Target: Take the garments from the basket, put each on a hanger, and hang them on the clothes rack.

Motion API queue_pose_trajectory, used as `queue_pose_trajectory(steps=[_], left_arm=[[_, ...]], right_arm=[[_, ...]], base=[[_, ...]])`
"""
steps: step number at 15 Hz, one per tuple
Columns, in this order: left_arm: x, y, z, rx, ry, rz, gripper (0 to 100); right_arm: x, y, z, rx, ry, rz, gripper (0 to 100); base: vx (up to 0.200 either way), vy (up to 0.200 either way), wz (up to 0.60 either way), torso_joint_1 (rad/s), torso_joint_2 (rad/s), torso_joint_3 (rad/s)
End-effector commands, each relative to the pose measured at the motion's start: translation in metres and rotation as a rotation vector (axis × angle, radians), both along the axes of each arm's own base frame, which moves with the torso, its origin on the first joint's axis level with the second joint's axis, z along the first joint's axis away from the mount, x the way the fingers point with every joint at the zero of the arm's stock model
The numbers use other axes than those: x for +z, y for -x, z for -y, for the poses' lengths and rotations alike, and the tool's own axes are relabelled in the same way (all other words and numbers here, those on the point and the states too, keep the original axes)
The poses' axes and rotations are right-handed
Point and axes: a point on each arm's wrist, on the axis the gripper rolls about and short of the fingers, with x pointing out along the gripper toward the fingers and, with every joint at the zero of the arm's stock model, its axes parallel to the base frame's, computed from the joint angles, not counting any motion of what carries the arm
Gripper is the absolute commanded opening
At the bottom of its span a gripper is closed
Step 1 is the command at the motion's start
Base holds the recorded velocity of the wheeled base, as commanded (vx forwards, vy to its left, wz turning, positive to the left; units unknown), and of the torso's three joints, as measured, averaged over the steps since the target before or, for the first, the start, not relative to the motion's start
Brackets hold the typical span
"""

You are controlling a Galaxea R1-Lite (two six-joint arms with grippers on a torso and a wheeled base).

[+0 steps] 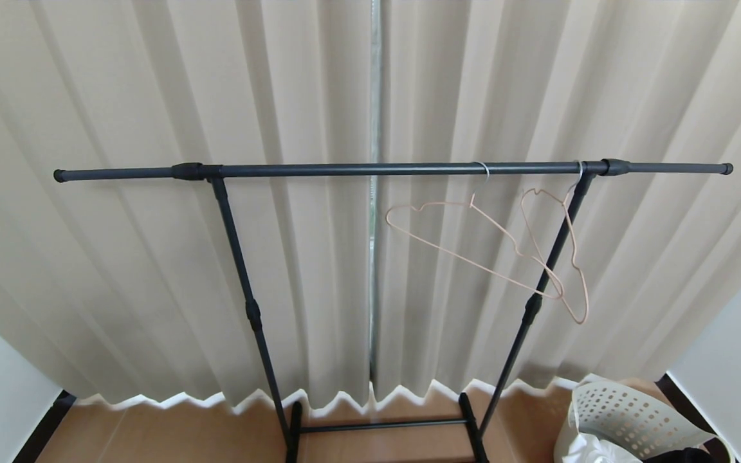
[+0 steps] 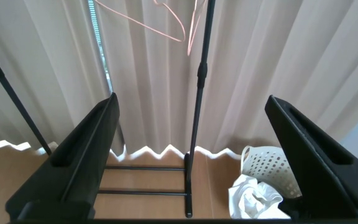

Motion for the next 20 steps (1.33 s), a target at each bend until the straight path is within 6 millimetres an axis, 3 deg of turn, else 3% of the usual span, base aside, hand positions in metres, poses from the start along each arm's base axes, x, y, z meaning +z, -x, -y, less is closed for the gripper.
queue_pose_trajectory(steps=[1, 20], left_arm=[[-0.0001, -0.0001, 0.0000, 0.000, 0.000, -0.002, 100], [0.0003, 0.0000, -0.0001, -0.003, 0.000, 0.000, 100]], right_arm=[[0.0001, -0.0001, 0.0000, 0.001, 0.000, -0.001, 100], [0.0001, -0.0001, 0.0000, 0.001, -0.003, -0.001, 100]], base=[[0.000, 0.000, 0.00, -0.154, 0.32, 0.183], [0.000, 0.000, 0.00, -0.161, 0.38, 0.217]])
